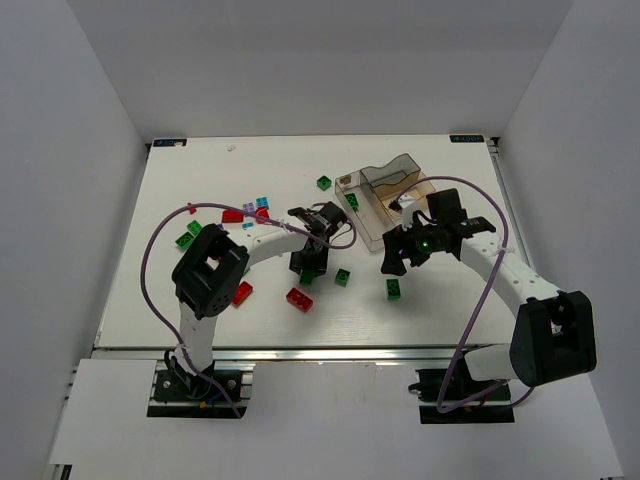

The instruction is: Sort the legos into containers by color

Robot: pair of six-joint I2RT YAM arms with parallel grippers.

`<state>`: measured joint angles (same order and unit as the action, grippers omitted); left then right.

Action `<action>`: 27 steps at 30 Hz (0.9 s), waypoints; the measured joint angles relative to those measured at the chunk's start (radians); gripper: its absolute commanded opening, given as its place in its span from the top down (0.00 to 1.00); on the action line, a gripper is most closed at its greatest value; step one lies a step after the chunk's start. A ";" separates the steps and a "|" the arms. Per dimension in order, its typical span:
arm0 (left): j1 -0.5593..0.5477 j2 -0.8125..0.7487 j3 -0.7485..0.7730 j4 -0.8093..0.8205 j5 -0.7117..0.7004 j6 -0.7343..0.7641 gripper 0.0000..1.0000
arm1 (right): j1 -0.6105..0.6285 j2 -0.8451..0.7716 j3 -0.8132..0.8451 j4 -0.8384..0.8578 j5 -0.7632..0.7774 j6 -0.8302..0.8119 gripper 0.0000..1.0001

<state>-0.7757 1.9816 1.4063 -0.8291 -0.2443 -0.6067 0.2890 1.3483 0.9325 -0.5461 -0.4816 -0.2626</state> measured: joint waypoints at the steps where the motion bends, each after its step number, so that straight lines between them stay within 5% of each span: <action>1: 0.000 0.000 0.000 0.004 0.000 -0.003 0.52 | 0.000 0.000 -0.002 0.003 0.001 0.000 0.15; 4: 0.000 0.001 -0.001 0.016 0.003 -0.001 0.74 | -0.001 0.000 -0.015 0.011 0.002 0.000 0.16; 10: 0.000 -0.005 -0.005 0.036 0.010 -0.003 0.98 | -0.001 -0.002 -0.039 0.018 0.006 -0.005 0.27; 12: 0.000 -0.013 0.003 0.041 0.018 -0.003 1.00 | -0.001 -0.008 -0.048 0.021 0.006 -0.010 0.35; 16: 0.005 -0.042 0.104 0.070 0.047 0.005 1.00 | -0.001 -0.035 -0.069 0.025 0.009 -0.017 0.68; 17: 0.006 -0.049 0.136 0.089 0.059 0.007 1.00 | -0.001 -0.042 -0.075 0.027 0.008 -0.017 0.87; 19: 0.011 -0.053 0.206 0.117 0.084 0.008 1.00 | -0.001 -0.049 -0.080 0.028 0.009 -0.014 1.00; 27: 0.021 0.127 0.640 0.219 0.174 -0.016 1.00 | -0.001 -0.055 -0.080 0.040 0.017 -0.006 1.00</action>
<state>-0.7551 2.1090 2.0464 -0.6098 -0.0704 -0.6231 0.2882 1.2930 0.8520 -0.5060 -0.4648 -0.2691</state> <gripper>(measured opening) 0.444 0.016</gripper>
